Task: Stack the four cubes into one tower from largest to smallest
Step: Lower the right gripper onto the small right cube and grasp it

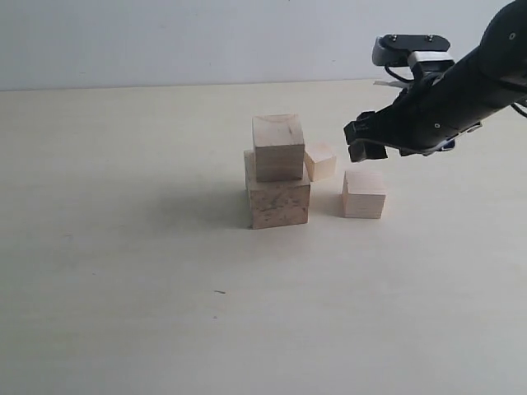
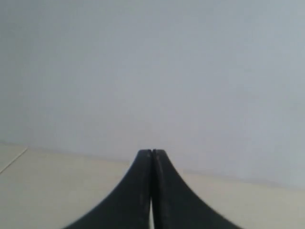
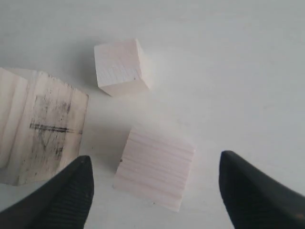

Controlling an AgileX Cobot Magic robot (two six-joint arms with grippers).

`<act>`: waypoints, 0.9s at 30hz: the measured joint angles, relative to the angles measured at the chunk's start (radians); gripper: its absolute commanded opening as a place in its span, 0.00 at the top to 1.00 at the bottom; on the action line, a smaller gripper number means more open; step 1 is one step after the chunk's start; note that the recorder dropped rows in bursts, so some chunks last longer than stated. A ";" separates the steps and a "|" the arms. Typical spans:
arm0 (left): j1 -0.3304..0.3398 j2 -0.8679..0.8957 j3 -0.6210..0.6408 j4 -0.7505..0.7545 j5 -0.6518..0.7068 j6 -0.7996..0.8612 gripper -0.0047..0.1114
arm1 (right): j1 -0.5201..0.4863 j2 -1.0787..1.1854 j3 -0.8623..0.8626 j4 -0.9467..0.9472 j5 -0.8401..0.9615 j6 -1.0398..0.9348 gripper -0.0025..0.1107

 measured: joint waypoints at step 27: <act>-0.033 -0.090 0.380 0.061 -0.099 -0.137 0.96 | 0.004 0.067 -0.001 -0.020 0.060 0.141 0.36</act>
